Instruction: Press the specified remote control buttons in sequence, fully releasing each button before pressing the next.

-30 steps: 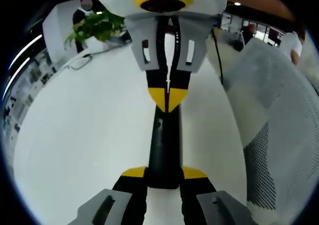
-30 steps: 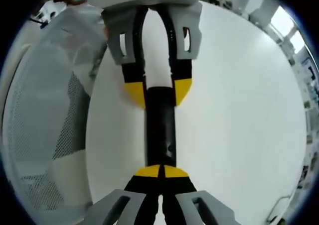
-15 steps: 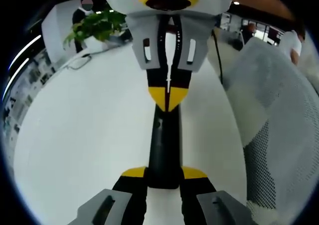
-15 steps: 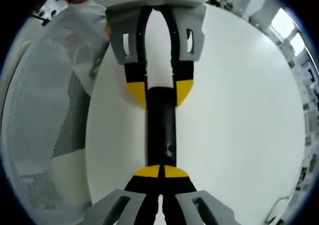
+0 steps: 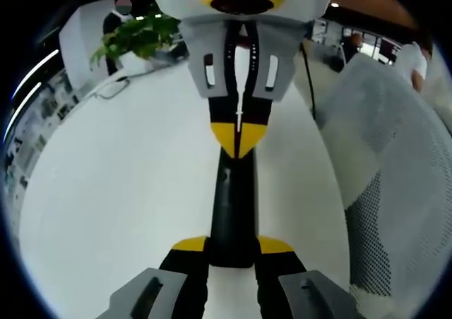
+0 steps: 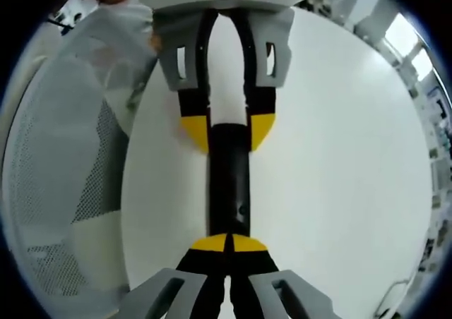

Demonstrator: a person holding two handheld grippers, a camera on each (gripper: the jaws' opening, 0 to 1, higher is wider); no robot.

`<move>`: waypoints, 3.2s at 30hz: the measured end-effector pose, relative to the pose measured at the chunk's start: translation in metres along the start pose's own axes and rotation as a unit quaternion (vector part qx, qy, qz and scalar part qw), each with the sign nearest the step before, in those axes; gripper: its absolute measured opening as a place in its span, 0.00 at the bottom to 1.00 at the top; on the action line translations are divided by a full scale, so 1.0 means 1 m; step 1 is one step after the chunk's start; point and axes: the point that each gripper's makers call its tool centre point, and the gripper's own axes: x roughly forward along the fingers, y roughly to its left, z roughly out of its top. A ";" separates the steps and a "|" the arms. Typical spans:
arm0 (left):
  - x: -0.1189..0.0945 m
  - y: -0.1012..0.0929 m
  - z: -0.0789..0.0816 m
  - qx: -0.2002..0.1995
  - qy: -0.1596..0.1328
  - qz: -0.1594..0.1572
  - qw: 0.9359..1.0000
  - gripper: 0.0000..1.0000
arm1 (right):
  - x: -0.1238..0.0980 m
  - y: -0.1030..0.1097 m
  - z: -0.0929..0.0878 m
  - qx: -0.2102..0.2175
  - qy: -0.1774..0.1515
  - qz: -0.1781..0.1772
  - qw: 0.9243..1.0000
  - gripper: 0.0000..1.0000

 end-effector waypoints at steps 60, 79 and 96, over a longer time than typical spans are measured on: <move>0.000 0.001 0.000 0.002 -0.009 0.004 1.000 0.24 | 0.001 -0.015 0.025 -0.021 0.000 0.004 1.000 0.00; -0.001 -0.003 0.001 0.003 -0.014 0.005 1.000 0.24 | 0.007 -0.013 0.024 -0.007 0.001 0.022 1.000 0.00; -0.001 -0.002 0.000 0.001 -0.016 0.006 1.000 0.23 | 0.008 -0.013 0.024 -0.004 0.014 0.032 0.999 0.00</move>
